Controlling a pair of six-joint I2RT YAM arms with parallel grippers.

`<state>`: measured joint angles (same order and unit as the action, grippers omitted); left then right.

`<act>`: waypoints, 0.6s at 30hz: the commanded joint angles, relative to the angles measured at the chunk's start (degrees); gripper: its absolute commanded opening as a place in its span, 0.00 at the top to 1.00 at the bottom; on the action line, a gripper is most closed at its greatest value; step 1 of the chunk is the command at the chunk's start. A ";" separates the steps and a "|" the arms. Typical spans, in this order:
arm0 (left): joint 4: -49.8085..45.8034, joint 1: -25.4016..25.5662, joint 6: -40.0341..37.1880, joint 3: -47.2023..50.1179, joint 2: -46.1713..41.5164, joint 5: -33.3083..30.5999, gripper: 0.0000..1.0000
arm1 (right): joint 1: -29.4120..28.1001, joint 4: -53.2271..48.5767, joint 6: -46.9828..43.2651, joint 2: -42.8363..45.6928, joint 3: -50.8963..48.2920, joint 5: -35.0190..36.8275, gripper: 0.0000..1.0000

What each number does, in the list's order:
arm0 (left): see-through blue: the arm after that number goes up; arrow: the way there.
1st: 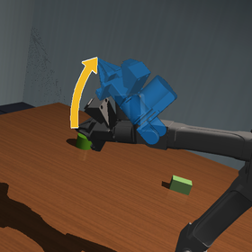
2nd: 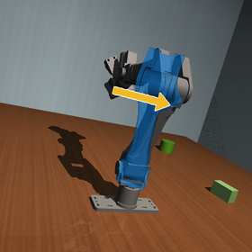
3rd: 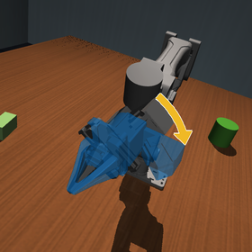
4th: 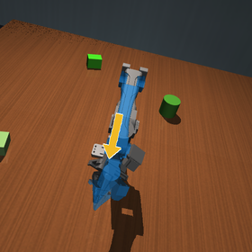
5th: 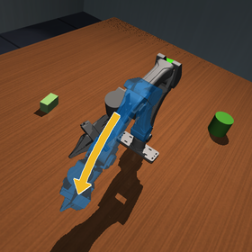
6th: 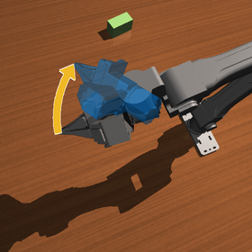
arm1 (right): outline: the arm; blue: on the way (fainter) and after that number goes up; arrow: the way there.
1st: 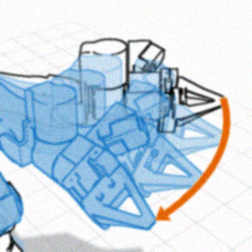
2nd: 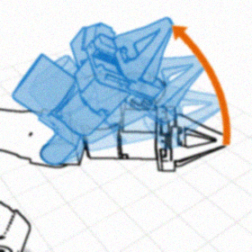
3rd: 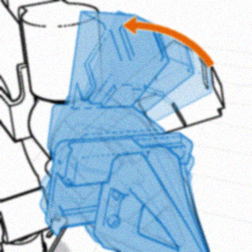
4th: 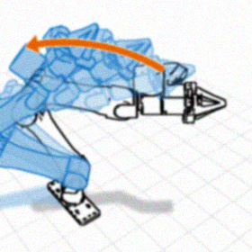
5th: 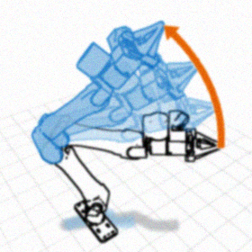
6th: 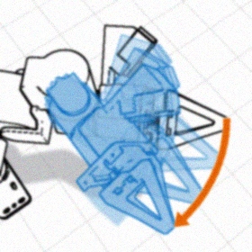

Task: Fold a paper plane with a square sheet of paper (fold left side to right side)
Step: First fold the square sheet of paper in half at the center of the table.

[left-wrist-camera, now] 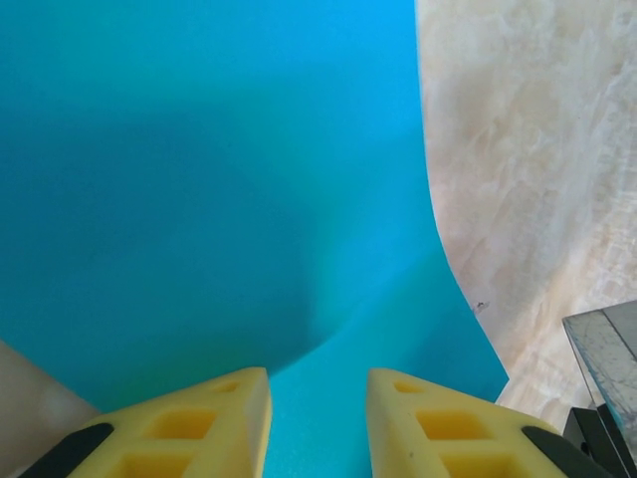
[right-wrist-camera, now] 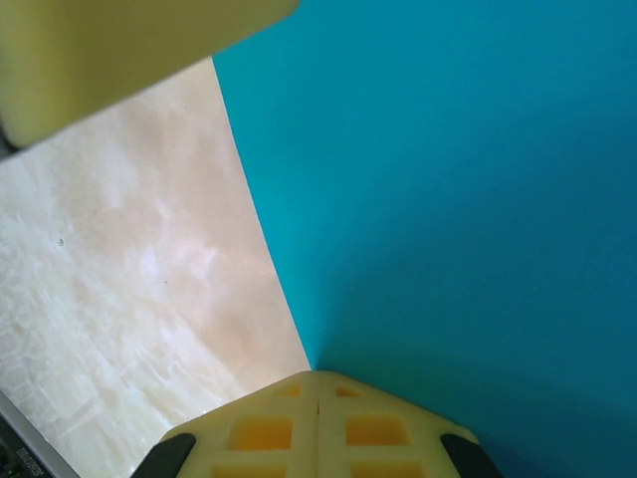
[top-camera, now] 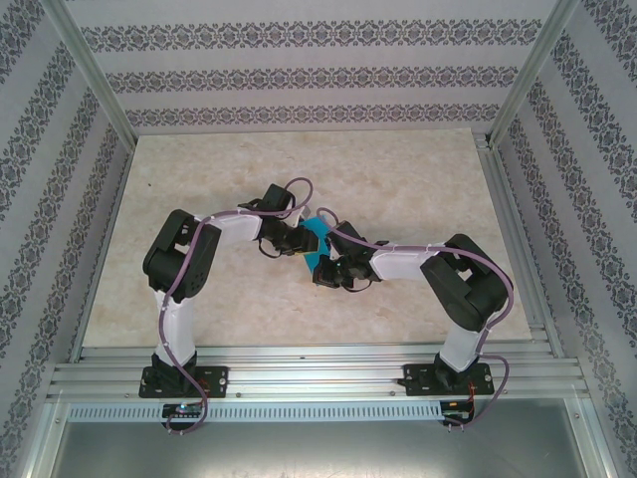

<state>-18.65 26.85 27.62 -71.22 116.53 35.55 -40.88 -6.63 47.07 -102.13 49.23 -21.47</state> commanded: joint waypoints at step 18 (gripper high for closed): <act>-2.53 -6.22 -6.15 -7.38 5.43 -12.34 0.65 | -1.94 -9.27 -0.44 -4.03 -1.40 3.19 0.98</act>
<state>-23.79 24.71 24.62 -76.88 119.11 34.17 -41.28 -6.20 47.03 -102.87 50.15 -20.32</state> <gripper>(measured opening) 0.344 0.043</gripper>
